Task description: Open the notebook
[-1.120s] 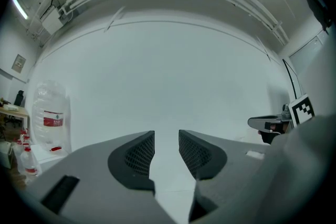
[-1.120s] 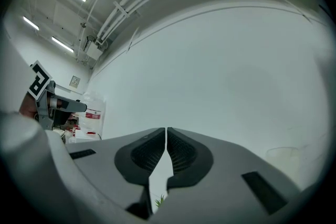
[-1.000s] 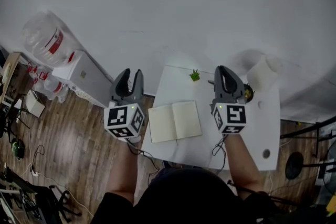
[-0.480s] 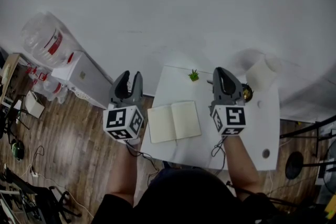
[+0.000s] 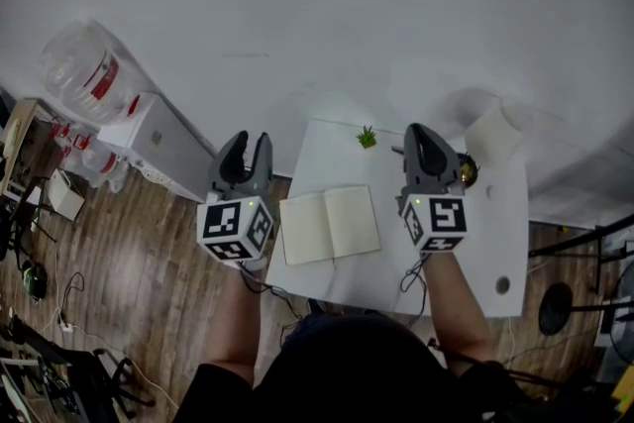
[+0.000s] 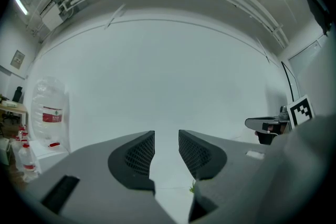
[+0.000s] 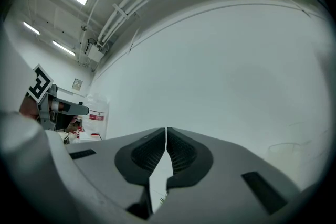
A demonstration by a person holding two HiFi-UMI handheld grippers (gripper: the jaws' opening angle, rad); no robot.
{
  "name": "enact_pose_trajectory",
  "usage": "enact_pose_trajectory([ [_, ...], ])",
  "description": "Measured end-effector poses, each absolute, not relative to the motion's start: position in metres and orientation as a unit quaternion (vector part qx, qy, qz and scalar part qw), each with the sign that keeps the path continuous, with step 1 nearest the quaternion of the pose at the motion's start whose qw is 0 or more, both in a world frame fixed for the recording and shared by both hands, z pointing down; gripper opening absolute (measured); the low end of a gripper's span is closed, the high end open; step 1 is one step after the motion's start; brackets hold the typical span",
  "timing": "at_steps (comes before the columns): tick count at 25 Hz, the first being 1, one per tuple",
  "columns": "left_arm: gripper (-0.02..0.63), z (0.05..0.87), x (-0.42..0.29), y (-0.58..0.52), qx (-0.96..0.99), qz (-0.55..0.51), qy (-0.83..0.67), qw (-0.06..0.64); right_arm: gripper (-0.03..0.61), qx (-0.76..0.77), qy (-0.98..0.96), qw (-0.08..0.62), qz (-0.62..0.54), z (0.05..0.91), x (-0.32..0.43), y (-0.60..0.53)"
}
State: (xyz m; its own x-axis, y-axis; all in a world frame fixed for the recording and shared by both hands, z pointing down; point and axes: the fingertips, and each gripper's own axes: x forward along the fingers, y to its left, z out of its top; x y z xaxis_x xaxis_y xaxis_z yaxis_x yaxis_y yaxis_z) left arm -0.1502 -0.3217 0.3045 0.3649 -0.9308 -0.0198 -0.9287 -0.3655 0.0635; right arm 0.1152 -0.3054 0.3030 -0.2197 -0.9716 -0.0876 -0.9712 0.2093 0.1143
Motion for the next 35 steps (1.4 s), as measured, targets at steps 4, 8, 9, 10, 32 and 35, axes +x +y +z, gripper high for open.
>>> enact_pose_trajectory([
  [4,0.14,0.306,-0.15,-0.321,0.826,-0.026,-0.563,0.021,0.012,0.624,-0.778,0.001,-0.072,0.304,0.116,-0.305],
  [8,0.14,0.307,-0.151,-0.321,0.826,-0.025,-0.562,0.023,0.012,0.626,-0.777,0.002,-0.071,0.304,0.116,-0.306],
  [9,0.14,0.307,-0.151,-0.321,0.826,-0.024,-0.562,0.023,0.012,0.626,-0.776,0.002,-0.071,0.303,0.116,-0.306],
  [10,0.14,0.306,-0.151,-0.321,0.827,-0.024,-0.562,0.024,0.012,0.626,-0.777,0.002,-0.071,0.303,0.116,-0.305],
  [32,0.138,0.315,-0.147,-0.33,0.831,-0.023,-0.555,0.033,0.005,0.622,-0.78,0.007,-0.069,0.31,0.115,-0.312],
  [35,0.138,0.317,-0.147,-0.33,0.831,-0.021,-0.554,0.034,0.005,0.621,-0.781,0.008,-0.068,0.312,0.114,-0.313],
])
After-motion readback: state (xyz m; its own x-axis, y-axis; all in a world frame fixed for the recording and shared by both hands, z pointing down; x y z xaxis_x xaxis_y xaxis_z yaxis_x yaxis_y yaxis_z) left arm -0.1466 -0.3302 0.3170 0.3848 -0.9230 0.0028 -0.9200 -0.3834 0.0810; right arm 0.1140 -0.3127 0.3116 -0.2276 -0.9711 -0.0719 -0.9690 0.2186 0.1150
